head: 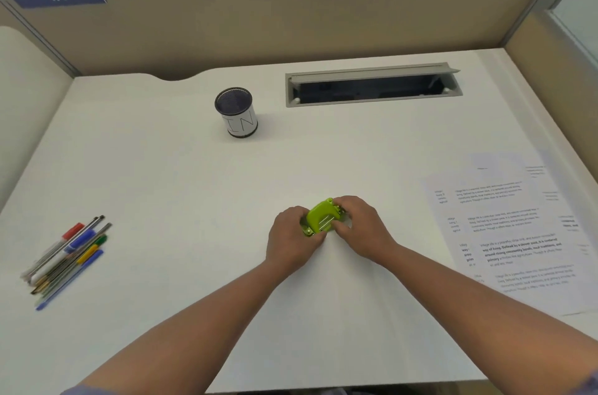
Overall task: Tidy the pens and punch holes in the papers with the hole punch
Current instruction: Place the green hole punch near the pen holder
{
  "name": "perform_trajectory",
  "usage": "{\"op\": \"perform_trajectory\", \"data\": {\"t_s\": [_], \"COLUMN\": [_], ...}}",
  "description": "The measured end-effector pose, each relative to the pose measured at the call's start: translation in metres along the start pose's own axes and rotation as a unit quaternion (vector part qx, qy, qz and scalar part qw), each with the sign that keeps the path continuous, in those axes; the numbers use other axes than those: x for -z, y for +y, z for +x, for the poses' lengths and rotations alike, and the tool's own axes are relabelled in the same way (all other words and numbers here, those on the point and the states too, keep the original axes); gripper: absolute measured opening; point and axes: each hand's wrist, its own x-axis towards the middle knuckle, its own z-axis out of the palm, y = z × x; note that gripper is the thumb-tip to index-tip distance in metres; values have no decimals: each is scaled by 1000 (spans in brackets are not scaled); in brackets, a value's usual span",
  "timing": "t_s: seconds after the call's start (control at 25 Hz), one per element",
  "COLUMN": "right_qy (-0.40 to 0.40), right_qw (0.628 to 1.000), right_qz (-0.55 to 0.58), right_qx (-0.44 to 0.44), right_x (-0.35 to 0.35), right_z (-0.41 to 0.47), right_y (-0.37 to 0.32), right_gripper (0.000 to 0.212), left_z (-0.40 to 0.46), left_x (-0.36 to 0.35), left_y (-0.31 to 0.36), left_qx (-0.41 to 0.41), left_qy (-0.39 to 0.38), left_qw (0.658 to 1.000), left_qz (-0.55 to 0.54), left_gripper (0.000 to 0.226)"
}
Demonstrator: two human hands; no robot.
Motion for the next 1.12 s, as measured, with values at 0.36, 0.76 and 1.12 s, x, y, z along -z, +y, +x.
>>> {"op": "perform_trajectory", "data": {"t_s": [0.36,0.76,1.12], "right_qy": [125,172,167], "right_qw": [992,984,985], "right_qz": [-6,-36,-33], "right_qx": [5,-25,-38], "right_x": [31,41,20], "right_z": [76,197,234], "right_y": [-7,16,40], "right_gripper": [37,37,38], "left_z": [103,229,276], "left_x": [51,50,29], "left_y": [41,62,35], "left_qx": [-110,-107,-103], "left_qy": [-43,-48,-51], "left_qw": [993,993,993], "left_qz": [6,15,15], "left_gripper": [40,54,53]}}
